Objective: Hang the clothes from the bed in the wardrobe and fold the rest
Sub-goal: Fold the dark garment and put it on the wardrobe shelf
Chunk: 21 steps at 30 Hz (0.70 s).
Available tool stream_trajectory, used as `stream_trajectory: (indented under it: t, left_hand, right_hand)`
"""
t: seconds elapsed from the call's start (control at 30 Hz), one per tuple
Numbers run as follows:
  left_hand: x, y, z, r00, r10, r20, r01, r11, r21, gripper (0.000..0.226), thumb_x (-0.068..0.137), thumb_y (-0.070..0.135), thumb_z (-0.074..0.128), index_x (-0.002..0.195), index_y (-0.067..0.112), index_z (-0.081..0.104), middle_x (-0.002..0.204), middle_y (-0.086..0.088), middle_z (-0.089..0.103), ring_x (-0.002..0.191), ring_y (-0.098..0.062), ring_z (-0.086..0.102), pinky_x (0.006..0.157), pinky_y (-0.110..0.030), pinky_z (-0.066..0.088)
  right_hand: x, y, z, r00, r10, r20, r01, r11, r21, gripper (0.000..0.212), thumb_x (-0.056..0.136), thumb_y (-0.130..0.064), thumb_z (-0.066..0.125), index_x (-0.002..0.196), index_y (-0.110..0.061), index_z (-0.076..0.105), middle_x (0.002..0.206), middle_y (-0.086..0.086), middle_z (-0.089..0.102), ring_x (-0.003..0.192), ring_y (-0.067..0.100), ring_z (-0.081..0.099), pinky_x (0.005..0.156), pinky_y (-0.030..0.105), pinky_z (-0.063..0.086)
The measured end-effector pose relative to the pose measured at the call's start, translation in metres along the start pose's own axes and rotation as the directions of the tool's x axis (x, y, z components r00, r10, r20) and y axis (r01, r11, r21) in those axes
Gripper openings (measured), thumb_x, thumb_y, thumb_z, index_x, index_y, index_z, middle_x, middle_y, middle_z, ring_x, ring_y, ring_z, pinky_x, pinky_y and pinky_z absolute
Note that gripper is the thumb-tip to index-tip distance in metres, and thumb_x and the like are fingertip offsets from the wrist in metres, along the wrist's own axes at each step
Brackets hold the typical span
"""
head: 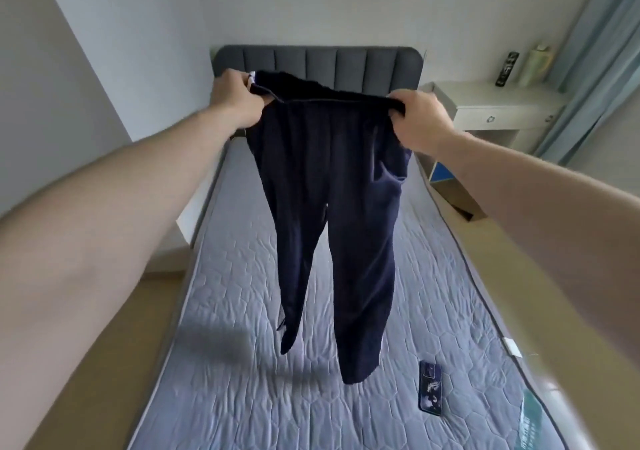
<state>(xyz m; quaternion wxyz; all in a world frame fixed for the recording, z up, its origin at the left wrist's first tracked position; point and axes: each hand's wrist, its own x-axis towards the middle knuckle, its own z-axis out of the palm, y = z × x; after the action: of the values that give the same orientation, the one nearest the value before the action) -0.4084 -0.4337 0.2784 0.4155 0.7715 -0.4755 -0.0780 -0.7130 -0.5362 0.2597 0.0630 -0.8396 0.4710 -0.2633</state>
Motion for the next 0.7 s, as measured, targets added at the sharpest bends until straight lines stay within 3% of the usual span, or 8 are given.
stream_trajectory:
  t: [0.1, 0.2, 0.3, 0.37, 0.43, 0.5, 0.6, 0.7]
  left_hand:
    - [0.019, 0.029, -0.028, 0.989, 0.077, -0.13, -0.083, 0.996, -0.041, 0.029, 0.087, 0.027, 0.07, 0.066, 0.022, 0.051, 0.079, 0.003, 0.059, 0.078, -0.015, 0.054, 0.065, -0.027, 0.041]
    - [0.018, 0.044, -0.048, 0.971, 0.182, -0.158, -0.19, 0.981, -0.036, 0.021, 0.084, 0.021, 0.062, 0.067, 0.02, 0.05, 0.066, 0.009, 0.047, 0.072, -0.011, 0.042, 0.056, -0.025, 0.032]
    - [-0.003, 0.043, -0.055, 0.95, 0.27, -0.158, -0.276, 0.961, -0.016, 0.033, 0.083, 0.022, 0.064, 0.061, 0.018, 0.039, 0.059, 0.01, 0.039, 0.066, -0.009, 0.034, 0.051, -0.024, 0.026]
    - [-0.025, 0.028, -0.05, 0.952, 0.277, -0.132, -0.28, 0.96, -0.005, 0.031, 0.08, 0.029, 0.067, 0.063, 0.013, 0.047, 0.059, 0.004, 0.044, 0.066, -0.013, 0.036, 0.057, -0.031, 0.031]
    - [-0.052, 0.0, -0.038, 0.965, 0.249, -0.088, -0.251, 0.968, -0.017, 0.026, 0.076, 0.036, 0.07, 0.077, 0.01, 0.068, 0.072, -0.005, 0.064, 0.069, -0.017, 0.051, 0.065, -0.034, 0.044]
    - [-0.088, -0.037, -0.02, 0.965, 0.26, 0.03, -0.259, 0.966, -0.009, 0.02, 0.077, 0.031, 0.072, 0.089, 0.016, 0.077, 0.087, 0.002, 0.074, 0.083, -0.015, 0.065, 0.08, -0.034, 0.053]
    - [-0.144, -0.108, 0.02, 0.939, 0.229, 0.256, -0.247, 0.968, 0.043, 0.017, 0.079, 0.009, 0.078, 0.094, 0.017, 0.08, 0.1, 0.006, 0.076, 0.098, -0.016, 0.068, 0.093, -0.033, 0.052]
    - [-0.197, -0.18, 0.071, 0.915, 0.105, 0.389, -0.155, 0.983, 0.099, 0.025, 0.077, 0.001, 0.078, 0.098, 0.014, 0.082, 0.111, 0.003, 0.076, 0.111, -0.015, 0.067, 0.104, -0.026, 0.046]
  right_hand:
    - [0.026, -0.013, -0.031, 0.985, -0.094, -0.143, 0.095, 0.996, -0.005, 0.037, 0.095, -0.018, 0.046, 0.123, -0.02, 0.071, 0.116, 0.013, 0.074, 0.108, 0.042, 0.064, 0.093, 0.045, 0.053]
    - [0.034, -0.019, -0.048, 0.959, -0.15, -0.242, 0.161, 0.987, 0.026, 0.041, 0.094, -0.015, 0.045, 0.124, -0.018, 0.072, 0.118, 0.01, 0.075, 0.109, 0.036, 0.065, 0.093, 0.042, 0.052]
    - [0.019, -0.017, -0.05, 0.94, -0.208, -0.271, 0.228, 0.973, 0.043, 0.043, 0.095, -0.014, 0.045, 0.129, -0.02, 0.07, 0.123, 0.006, 0.073, 0.113, 0.03, 0.065, 0.097, 0.039, 0.051]
    - [-0.002, -0.012, -0.041, 0.937, -0.249, -0.246, 0.269, 0.962, 0.052, 0.043, 0.096, -0.013, 0.047, 0.132, -0.021, 0.068, 0.126, 0.005, 0.073, 0.115, 0.028, 0.065, 0.098, 0.036, 0.051]
    - [-0.032, 0.001, -0.021, 0.949, -0.256, -0.185, 0.272, 0.96, 0.062, 0.041, 0.097, -0.014, 0.05, 0.134, -0.024, 0.066, 0.127, 0.003, 0.073, 0.115, 0.028, 0.066, 0.097, 0.035, 0.051]
    - [-0.073, 0.017, 0.008, 0.959, -0.273, -0.079, 0.278, 0.958, 0.073, 0.039, 0.098, -0.015, 0.052, 0.133, -0.025, 0.066, 0.122, 0.002, 0.074, 0.109, 0.029, 0.068, 0.091, 0.037, 0.053]
    - [-0.14, 0.04, 0.067, 0.944, -0.287, 0.16, 0.273, 0.956, 0.104, 0.04, 0.097, -0.021, 0.05, 0.133, -0.025, 0.067, 0.116, 0.002, 0.075, 0.1, 0.031, 0.07, 0.079, 0.039, 0.056]
    - [-0.196, 0.063, 0.135, 0.892, -0.212, 0.4, 0.177, 0.977, 0.122, 0.048, 0.099, -0.008, 0.054, 0.142, -0.029, 0.062, 0.126, -0.002, 0.072, 0.107, 0.027, 0.069, 0.08, 0.041, 0.057]
